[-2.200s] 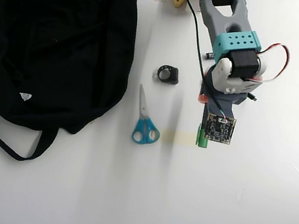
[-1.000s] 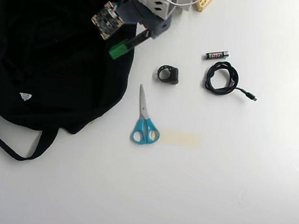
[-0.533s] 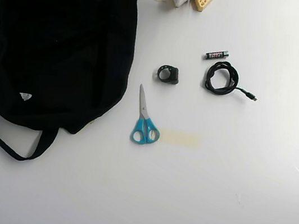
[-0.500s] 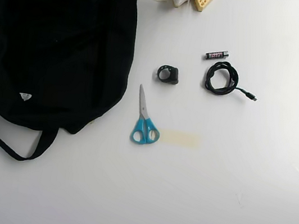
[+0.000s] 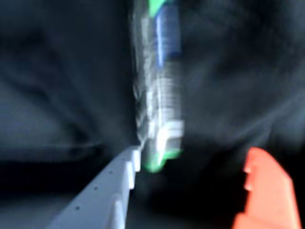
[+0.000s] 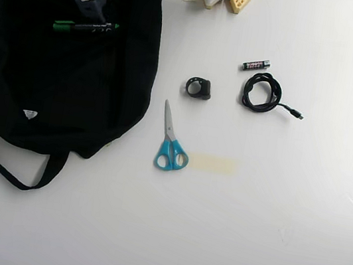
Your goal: Put the green marker into the black bag
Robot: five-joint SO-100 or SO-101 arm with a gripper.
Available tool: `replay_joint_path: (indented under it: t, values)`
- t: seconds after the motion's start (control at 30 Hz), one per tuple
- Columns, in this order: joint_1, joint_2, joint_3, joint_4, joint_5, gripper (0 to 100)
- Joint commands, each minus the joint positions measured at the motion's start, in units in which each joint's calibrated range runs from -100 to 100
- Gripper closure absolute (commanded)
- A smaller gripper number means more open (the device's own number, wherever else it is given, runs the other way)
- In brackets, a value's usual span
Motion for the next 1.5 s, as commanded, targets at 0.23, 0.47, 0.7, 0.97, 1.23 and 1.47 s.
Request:
replay_joint_path:
  t: [0.23,0.47,0.7,0.97,1.23,1.47]
  values:
    - [-41.05,-21.79,-2.58,4.52,-0.73,98]
    - [-55.18,-31.59,-1.68,1.94,4.26,98]
    - [-55.41,-38.14,1.10,8.57,8.66,98]
    - [-56.45,-53.25,16.28,7.28,8.66,98]
    - [-59.45,-63.78,31.83,-1.77,8.66,98]
    - [-60.34,-73.83,47.91,-9.00,8.71,98]
